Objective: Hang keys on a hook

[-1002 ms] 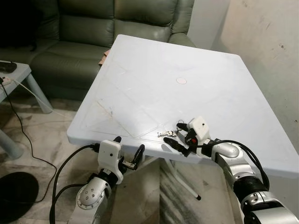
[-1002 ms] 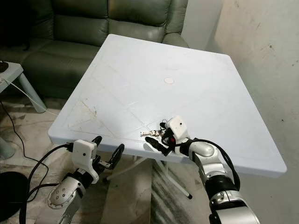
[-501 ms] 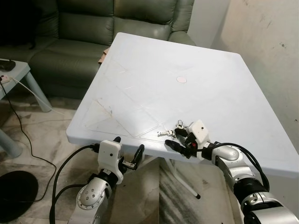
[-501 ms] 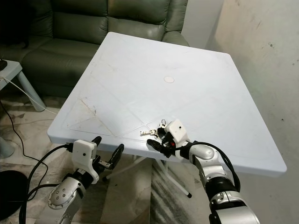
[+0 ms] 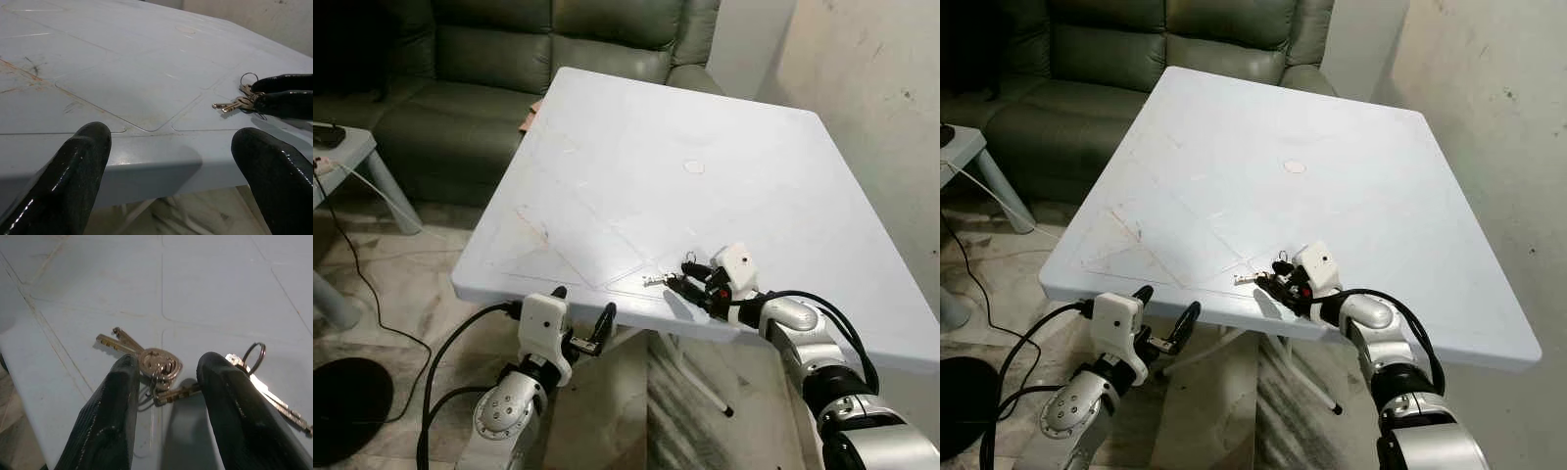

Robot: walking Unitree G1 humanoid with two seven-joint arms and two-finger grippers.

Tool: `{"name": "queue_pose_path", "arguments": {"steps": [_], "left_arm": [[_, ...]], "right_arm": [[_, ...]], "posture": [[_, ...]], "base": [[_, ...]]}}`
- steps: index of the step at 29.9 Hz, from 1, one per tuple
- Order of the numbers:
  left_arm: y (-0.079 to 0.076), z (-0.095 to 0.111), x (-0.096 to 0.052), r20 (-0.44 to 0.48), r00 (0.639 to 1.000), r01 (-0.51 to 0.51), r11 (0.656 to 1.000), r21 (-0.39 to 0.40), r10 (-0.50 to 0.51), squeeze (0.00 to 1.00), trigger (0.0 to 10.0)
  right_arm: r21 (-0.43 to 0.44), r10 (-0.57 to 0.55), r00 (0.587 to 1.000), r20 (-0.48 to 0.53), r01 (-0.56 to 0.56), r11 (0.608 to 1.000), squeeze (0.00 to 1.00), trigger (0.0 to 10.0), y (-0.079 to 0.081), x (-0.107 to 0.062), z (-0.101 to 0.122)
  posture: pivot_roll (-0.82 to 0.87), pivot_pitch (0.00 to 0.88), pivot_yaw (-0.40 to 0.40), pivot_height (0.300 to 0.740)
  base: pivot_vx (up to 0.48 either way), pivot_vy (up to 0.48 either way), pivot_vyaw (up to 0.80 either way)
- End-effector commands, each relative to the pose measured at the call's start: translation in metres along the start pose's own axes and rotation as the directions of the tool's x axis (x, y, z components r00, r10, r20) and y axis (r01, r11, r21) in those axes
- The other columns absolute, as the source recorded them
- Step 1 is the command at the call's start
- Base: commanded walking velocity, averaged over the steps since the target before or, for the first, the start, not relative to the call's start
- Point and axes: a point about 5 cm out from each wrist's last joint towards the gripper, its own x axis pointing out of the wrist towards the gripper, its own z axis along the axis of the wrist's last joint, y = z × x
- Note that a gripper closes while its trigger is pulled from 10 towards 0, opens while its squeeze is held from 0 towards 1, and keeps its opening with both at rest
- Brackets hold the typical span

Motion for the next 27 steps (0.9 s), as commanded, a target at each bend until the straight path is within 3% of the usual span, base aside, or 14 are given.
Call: {"name": "queue_pose_path", "arguments": {"steps": [1, 4, 6, 8, 9, 14, 16, 17, 18, 20, 21, 22, 24, 27], "left_arm": [[-0.0030, 0.0023, 0.0006, 0.006, 1.000, 0.010, 1.000, -0.003, -0.010, 0.00, 10.0], [-0.0028, 0.0026, 0.0010, 0.007, 1.000, 0.011, 1.000, -0.002, -0.011, 0.00, 10.0], [-0.0029, 0.0028, 0.0010, 0.008, 1.000, 0.012, 1.000, -0.002, -0.012, 0.00, 10.0], [-0.0031, 0.0029, 0.0010, 0.008, 1.000, 0.012, 1.000, -0.001, -0.012, 0.00, 10.0], [-0.0033, 0.0031, 0.0011, 0.008, 1.000, 0.013, 1.000, -0.002, -0.013, 0.00, 10.0], [-0.0034, 0.0030, 0.0013, 0.009, 1.000, 0.015, 1.000, -0.001, -0.015, 0.00, 10.0], [-0.0031, 0.0031, 0.0014, 0.009, 1.000, 0.015, 1.000, 0.001, -0.015, 0.00, 10.0], [-0.0031, 0.0031, 0.0014, 0.009, 1.000, 0.015, 1.000, 0.001, -0.015, 0.00, 10.0], [-0.0031, 0.0031, 0.0015, 0.010, 1.000, 0.015, 1.000, -0.001, -0.015, 0.00, 10.0], [-0.0032, 0.0032, 0.0016, 0.010, 1.000, 0.016, 1.000, 0.000, -0.016, 0.00, 10.0], [-0.0033, 0.0033, 0.0018, 0.010, 1.000, 0.018, 1.000, -0.001, -0.018, 0.00, 10.0], [-0.0033, 0.0033, 0.0019, 0.010, 1.000, 0.018, 1.000, -0.001, -0.018, 0.00, 10.0], [-0.0032, 0.0034, 0.0020, 0.010, 1.000, 0.019, 1.000, 0.000, -0.019, 0.00, 10.0], [-0.0038, 0.0036, 0.0020, 0.011, 1.000, 0.020, 1.000, -0.001, -0.020, 0.00, 10.0]], "right_arm": [[0.006, -0.011, 1.000, -0.001, 0.011, 1.000, 0.00, 6.9, -0.0048, -0.0022, 0.0020], [0.001, -0.011, 1.000, -0.006, 0.011, 1.000, 0.00, 5.7, -0.0059, -0.0034, 0.0017], [0.002, -0.013, 1.000, -0.008, 0.013, 1.000, 0.00, 3.7, -0.0069, -0.0040, 0.0017], [0.001, -0.014, 1.000, -0.007, 0.014, 1.000, 0.00, 3.6, -0.0073, -0.0043, 0.0017], [0.001, -0.014, 1.000, -0.008, 0.014, 1.000, 0.00, 0.0, -0.0080, -0.0053, 0.0013], [-0.012, -0.018, 1.000, -0.019, 0.018, 1.000, 0.00, 0.0, -0.0094, -0.0076, -0.0001], [-0.012, -0.018, 1.000, -0.020, 0.018, 1.000, 0.00, 1.6, -0.0096, -0.0080, -0.0003], [-0.012, -0.018, 1.000, -0.020, 0.018, 1.000, 0.00, 1.6, -0.0096, -0.0080, -0.0003], [-0.012, -0.017, 1.000, -0.022, 0.017, 1.000, 0.00, 2.7, -0.0098, -0.0086, -0.0008], [-0.013, -0.017, 1.000, -0.024, 0.017, 1.000, 0.00, 3.3, -0.0101, -0.0092, -0.0011], [-0.015, -0.018, 0.999, -0.026, 0.017, 1.000, 0.00, 7.8, -0.0106, -0.0097, -0.0013], [-0.015, -0.018, 0.999, -0.027, 0.018, 1.000, 0.00, 7.8, -0.0108, -0.0100, -0.0014], [-0.016, -0.019, 0.999, -0.029, 0.018, 1.000, 0.00, 10.0, -0.0115, -0.0106, -0.0013], [-0.017, -0.019, 0.999, -0.032, 0.018, 1.000, 0.00, 10.0, -0.0128, -0.0120, -0.0014]], "posture": [[0.06, 0.099, -0.120, 0.740], [0.07, 0.098, -0.120, 0.740], [0.06, 0.097, -0.120, 0.740], [0.06, 0.097, -0.120, 0.740], [0.06, 0.098, -0.119, 0.740], [0.06, 0.097, -0.118, 0.740], [0.06, 0.095, -0.117, 0.740], [0.06, 0.095, -0.117, 0.740], [0.06, 0.094, -0.117, 0.740], [0.06, 0.094, -0.116, 0.740], [0.06, 0.094, -0.115, 0.740], [0.06, 0.094, -0.115, 0.740], [0.06, 0.093, -0.115, 0.740], [0.06, 0.094, -0.115, 0.740]], "base": [[0.000, 0.000, 0.00], [0.000, 0.000, 0.00], [0.000, 0.000, 0.00], [0.000, 0.000, 0.00], [0.000, 0.000, 0.00], [0.000, 0.000, 0.00], [0.000, 0.000, 0.00], [0.000, 0.000, 0.00], [0.000, 0.000, 0.00], [0.000, 0.000, 0.00], [0.000, 0.000, 0.00], [0.000, 0.000, 0.00], [0.000, 0.000, 0.00], [0.000, 0.000, 0.00]]}}
